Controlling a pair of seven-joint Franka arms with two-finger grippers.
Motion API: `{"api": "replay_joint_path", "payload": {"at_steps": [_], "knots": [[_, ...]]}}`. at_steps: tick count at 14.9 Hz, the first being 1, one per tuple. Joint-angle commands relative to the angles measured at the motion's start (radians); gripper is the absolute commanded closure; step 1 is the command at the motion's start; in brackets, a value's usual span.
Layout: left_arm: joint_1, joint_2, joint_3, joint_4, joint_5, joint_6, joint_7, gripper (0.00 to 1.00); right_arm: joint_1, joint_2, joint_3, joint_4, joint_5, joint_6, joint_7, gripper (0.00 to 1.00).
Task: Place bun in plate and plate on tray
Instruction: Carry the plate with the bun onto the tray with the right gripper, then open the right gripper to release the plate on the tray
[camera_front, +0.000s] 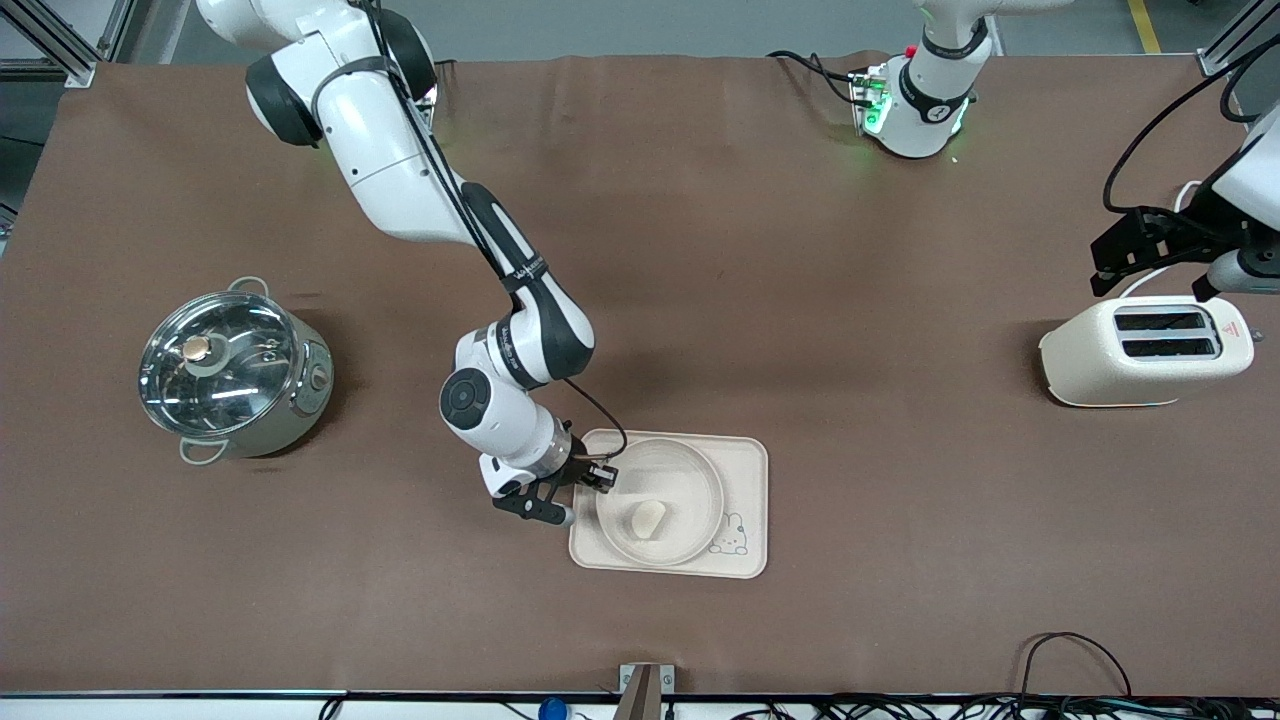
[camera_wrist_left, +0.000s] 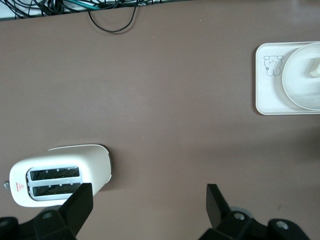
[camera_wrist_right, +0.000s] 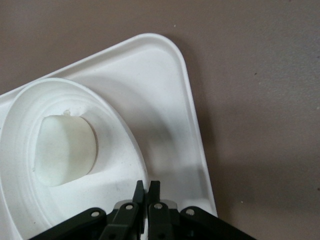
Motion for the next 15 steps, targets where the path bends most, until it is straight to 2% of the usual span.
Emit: {"api": "replay_joint_path", "payload": {"at_steps": [1, 2, 3, 4, 5, 7, 10, 12, 15], "knots": [[-0.006, -0.005, 0.008, 0.008, -0.002, -0.046, -0.016, 0.00, -0.012, 0.006, 0.007, 0.021, 0.016, -0.016, -0.036, 0.99], [-0.005, -0.004, 0.008, 0.010, 0.003, -0.046, -0.018, 0.00, -0.018, 0.006, 0.007, 0.016, 0.020, -0.016, -0.039, 0.89], [-0.005, -0.004, 0.008, 0.010, 0.004, -0.046, -0.018, 0.00, -0.036, 0.006, 0.009, 0.013, 0.023, -0.016, -0.041, 0.57], [-0.004, -0.002, 0.008, 0.011, 0.009, -0.046, -0.015, 0.00, -0.039, 0.007, 0.009, 0.011, 0.025, -0.013, -0.036, 0.14], [-0.001, 0.005, 0.008, 0.013, 0.010, -0.046, 0.000, 0.00, -0.032, 0.001, 0.009, 0.002, 0.024, -0.009, -0.032, 0.00], [-0.002, 0.016, 0.007, 0.043, 0.006, -0.047, -0.004, 0.00, -0.032, -0.038, 0.009, -0.019, 0.022, -0.044, -0.024, 0.00], [-0.009, 0.025, 0.007, 0.071, 0.009, -0.054, -0.004, 0.00, -0.079, -0.134, 0.004, -0.035, 0.011, -0.227, -0.025, 0.00], [-0.001, 0.025, 0.007, 0.071, 0.003, -0.052, -0.004, 0.00, -0.105, -0.192, -0.008, -0.028, -0.036, -0.349, -0.082, 0.00], [-0.001, 0.036, 0.007, 0.071, 0.001, -0.052, -0.001, 0.00, -0.137, -0.270, -0.043, -0.031, -0.081, -0.429, -0.149, 0.00]]}}
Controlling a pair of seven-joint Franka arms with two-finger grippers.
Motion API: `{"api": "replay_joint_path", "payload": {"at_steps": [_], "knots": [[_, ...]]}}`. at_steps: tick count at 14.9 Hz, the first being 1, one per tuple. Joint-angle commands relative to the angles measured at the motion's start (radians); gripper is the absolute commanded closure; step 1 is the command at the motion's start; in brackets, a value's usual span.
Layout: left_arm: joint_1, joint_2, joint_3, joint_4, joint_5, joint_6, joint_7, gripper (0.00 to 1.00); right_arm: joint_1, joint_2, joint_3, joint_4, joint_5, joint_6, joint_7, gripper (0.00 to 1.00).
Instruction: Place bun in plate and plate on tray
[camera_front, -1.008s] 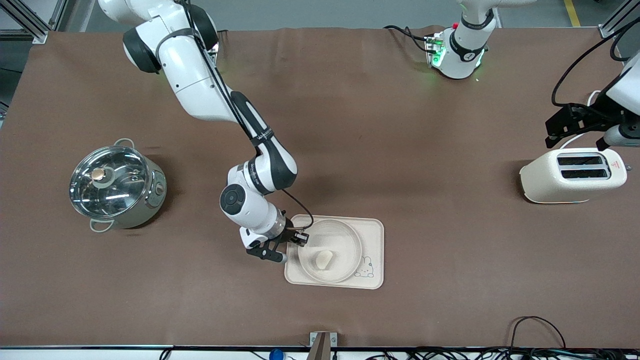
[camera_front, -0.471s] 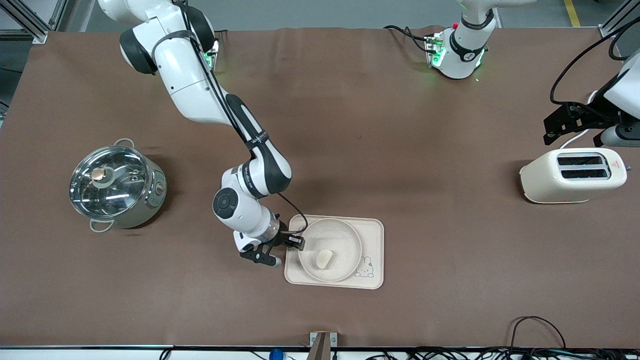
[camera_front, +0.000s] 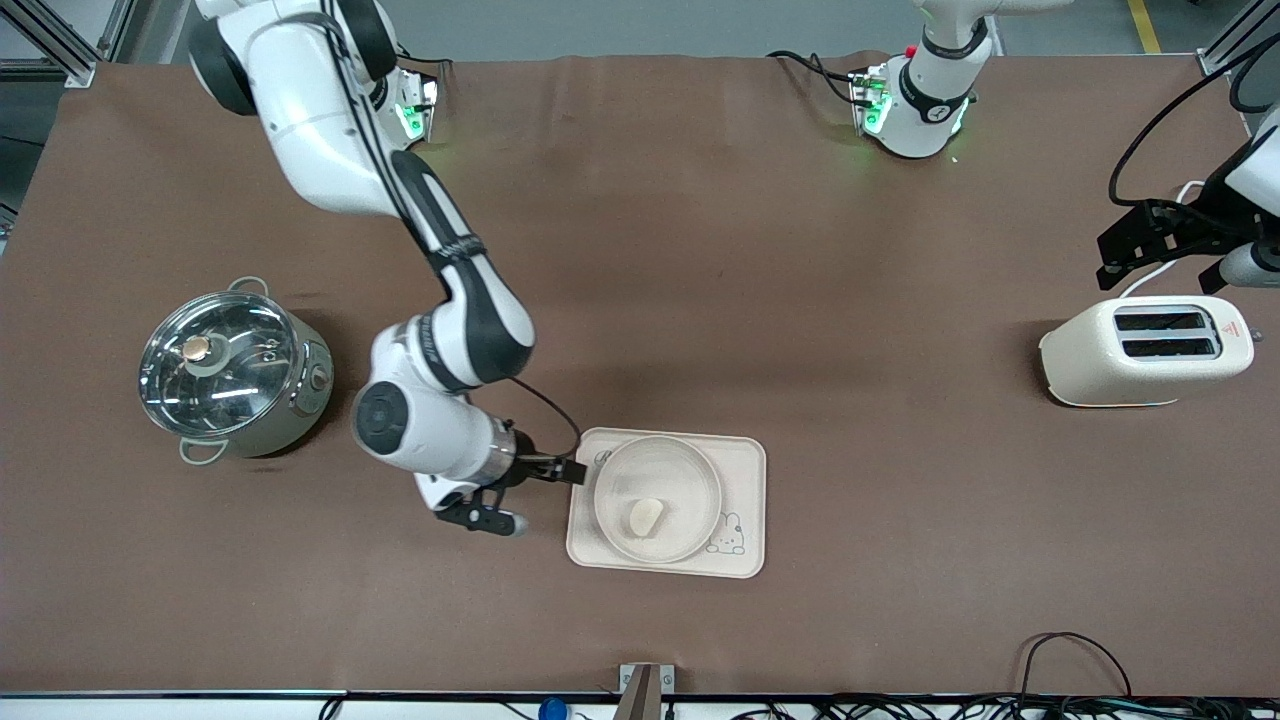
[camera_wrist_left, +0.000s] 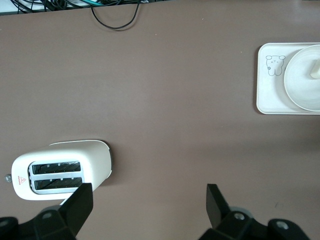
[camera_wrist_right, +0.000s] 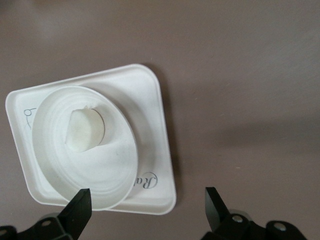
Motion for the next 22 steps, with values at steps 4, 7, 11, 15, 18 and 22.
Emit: {"api": "replay_joint_path", "payload": {"at_steps": [4, 7, 11, 15, 18, 22], "knots": [[-0.002, 0.023, 0.005, 0.036, 0.000, -0.024, 0.009, 0.00, -0.134, -0.192, -0.048, -0.050, -0.062, -0.284, -0.262, 0.00], [-0.002, 0.023, 0.005, 0.036, 0.001, -0.024, 0.012, 0.00, -0.165, -0.350, -0.066, -0.052, -0.211, -0.459, -0.275, 0.00], [-0.002, 0.024, 0.005, 0.036, 0.000, -0.024, 0.012, 0.00, -0.208, -0.609, -0.066, -0.200, -0.336, -0.571, -0.313, 0.00], [-0.002, 0.025, 0.005, 0.036, 0.001, -0.024, 0.011, 0.00, -0.327, -0.839, -0.057, -0.386, -0.420, -0.582, -0.428, 0.00], [-0.002, 0.023, 0.005, 0.036, 0.001, -0.024, 0.009, 0.00, -0.441, -0.883, -0.020, -0.394, -0.463, -0.623, -0.482, 0.00], [0.001, 0.026, 0.008, 0.036, 0.001, -0.024, 0.009, 0.00, -0.452, -0.878, -0.022, -0.376, -0.465, -0.616, -0.506, 0.00]]}}
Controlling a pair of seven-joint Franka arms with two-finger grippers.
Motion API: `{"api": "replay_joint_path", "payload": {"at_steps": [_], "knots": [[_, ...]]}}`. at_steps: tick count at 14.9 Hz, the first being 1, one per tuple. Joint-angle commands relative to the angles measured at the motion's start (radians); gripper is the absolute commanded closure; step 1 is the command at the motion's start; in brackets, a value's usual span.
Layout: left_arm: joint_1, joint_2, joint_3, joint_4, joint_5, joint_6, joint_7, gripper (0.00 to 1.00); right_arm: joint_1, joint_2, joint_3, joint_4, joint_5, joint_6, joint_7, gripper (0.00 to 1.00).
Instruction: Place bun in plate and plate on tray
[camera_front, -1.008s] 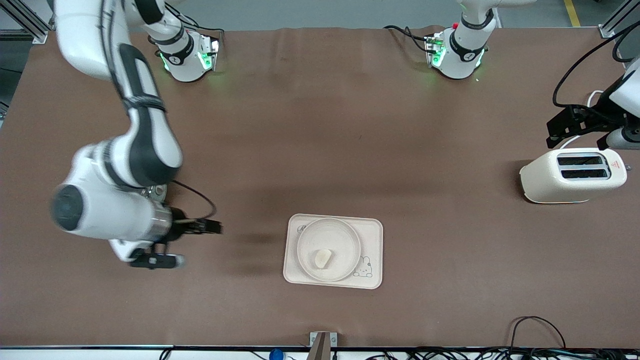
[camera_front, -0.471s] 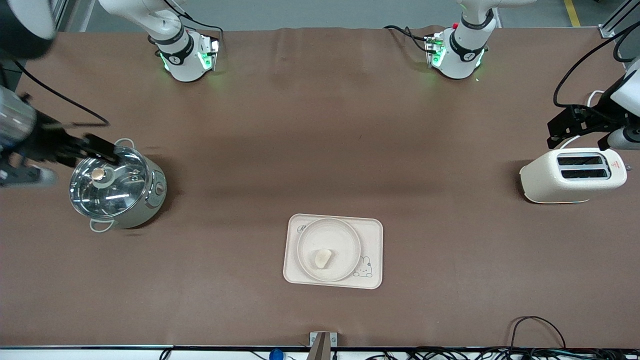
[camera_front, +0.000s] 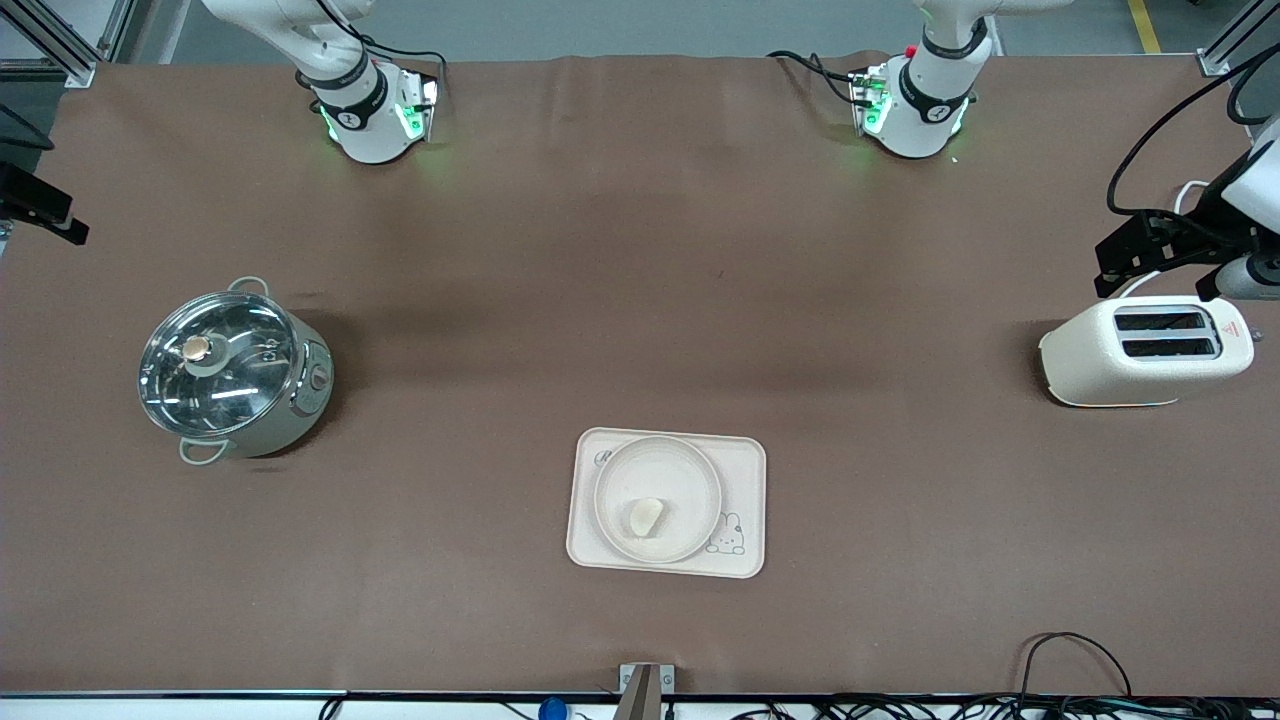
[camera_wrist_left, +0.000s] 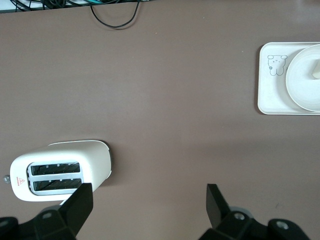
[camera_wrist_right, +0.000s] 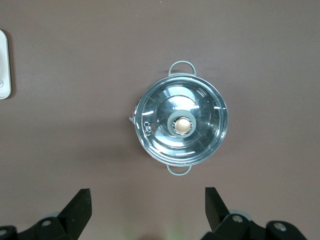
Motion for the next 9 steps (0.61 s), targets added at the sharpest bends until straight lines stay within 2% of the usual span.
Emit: {"api": "replay_joint_path", "payload": {"at_steps": [1, 9], "knots": [[-0.001, 0.009, 0.007, 0.022, 0.000, -0.023, 0.009, 0.00, -0.004, -0.015, 0.033, -0.023, -0.023, 0.016, -0.003, 0.00], [-0.004, 0.009, 0.012, 0.025, 0.010, -0.029, -0.003, 0.00, -0.007, -0.010, 0.033, -0.018, -0.010, 0.023, -0.006, 0.00]]}}
